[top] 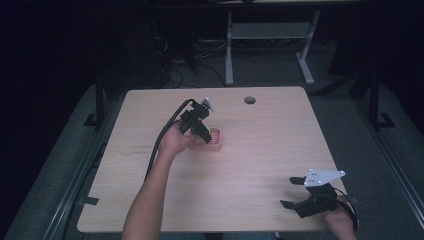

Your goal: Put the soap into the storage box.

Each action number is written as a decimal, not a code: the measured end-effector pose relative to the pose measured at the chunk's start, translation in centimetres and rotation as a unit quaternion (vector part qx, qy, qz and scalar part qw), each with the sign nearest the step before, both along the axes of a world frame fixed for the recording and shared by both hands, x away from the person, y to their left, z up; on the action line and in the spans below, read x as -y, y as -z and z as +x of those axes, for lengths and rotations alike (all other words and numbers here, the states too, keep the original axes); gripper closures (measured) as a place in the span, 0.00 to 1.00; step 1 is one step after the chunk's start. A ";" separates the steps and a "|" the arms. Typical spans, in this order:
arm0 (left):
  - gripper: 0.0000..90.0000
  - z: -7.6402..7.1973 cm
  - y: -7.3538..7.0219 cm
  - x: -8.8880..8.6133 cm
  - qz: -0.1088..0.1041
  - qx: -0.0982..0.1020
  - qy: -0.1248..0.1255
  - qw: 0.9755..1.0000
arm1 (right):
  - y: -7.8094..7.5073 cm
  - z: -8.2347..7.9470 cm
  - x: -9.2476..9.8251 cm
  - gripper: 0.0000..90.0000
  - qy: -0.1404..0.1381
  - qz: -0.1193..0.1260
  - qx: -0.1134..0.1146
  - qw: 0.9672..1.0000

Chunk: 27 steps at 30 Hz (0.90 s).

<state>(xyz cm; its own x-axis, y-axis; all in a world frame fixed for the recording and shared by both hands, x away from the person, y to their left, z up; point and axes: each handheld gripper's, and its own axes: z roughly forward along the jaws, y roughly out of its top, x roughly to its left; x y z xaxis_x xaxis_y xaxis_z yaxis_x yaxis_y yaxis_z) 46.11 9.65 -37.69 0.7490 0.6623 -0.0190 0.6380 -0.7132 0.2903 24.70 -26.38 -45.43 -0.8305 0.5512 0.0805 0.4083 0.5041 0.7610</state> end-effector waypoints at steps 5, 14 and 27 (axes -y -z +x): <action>0.29 0.5 0.0 0.4 -0.001 0.000 0.001 1.000 | 0.0 0.0 0.1 0.15 0.004 0.001 -0.003 1.000; 0.29 1.3 0.5 1.0 -0.003 -0.007 -0.010 1.000 | 0.1 0.0 -0.1 0.15 -0.001 0.000 -0.001 1.000; 0.29 2.6 2.0 0.8 -0.003 -0.021 -0.040 0.999 | 0.2 0.1 -0.3 0.15 -0.002 -0.006 -0.003 1.000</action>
